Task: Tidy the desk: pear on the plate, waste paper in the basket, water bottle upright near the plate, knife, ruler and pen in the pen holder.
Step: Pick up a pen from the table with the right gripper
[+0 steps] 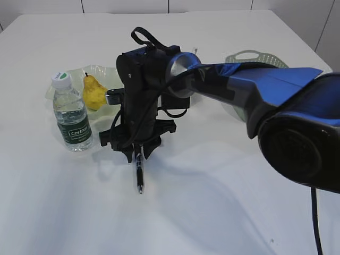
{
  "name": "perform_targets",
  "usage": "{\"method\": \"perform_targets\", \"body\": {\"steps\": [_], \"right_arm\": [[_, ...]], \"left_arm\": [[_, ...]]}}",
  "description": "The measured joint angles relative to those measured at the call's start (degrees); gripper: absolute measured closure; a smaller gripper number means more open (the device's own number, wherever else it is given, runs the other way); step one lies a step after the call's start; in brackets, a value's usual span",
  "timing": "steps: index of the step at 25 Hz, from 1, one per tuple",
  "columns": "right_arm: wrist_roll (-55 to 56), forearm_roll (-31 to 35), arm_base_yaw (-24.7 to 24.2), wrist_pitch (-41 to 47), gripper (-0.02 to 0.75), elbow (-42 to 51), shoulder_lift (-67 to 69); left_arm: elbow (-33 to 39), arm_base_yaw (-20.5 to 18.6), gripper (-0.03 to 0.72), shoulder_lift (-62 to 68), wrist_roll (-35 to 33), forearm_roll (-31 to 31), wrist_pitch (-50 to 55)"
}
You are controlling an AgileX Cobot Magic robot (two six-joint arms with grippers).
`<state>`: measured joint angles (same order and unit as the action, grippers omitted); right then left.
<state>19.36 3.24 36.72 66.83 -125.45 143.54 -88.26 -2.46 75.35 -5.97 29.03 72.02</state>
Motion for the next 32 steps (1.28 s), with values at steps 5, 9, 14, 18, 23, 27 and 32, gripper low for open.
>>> {"method": "perform_targets", "body": {"steps": [5,9,14,18,23,27,32], "right_arm": [[0.0,0.0,0.0,0.1,0.404,-0.1,0.6],[0.0,0.0,0.0,0.2,0.404,-1.2,0.6],[0.0,-0.1,0.0,0.2,0.404,-1.7,0.6],[0.0,-0.4,0.0,0.2,0.404,-1.7,0.6],[0.1,-1.7,0.0,0.2,0.404,-1.8,0.6],[0.1,-1.8,0.0,0.2,0.404,-1.8,0.6],[0.1,-1.8,0.0,0.2,0.404,-1.8,0.6]], "left_arm": [[0.0,0.0,0.222,0.0,0.0,-0.1,0.0],[0.0,0.0,0.222,0.0,0.0,-0.6,0.0],[0.0,0.0,0.222,0.0,0.0,-0.9,0.0],[0.0,0.0,0.222,0.0,0.0,-1.0,0.0],[0.0,0.0,0.222,0.0,0.0,-1.0,0.0],[0.0,0.0,0.222,0.0,0.0,-1.0,0.0],[0.0,0.0,0.222,0.0,0.0,-1.0,0.0]]}}
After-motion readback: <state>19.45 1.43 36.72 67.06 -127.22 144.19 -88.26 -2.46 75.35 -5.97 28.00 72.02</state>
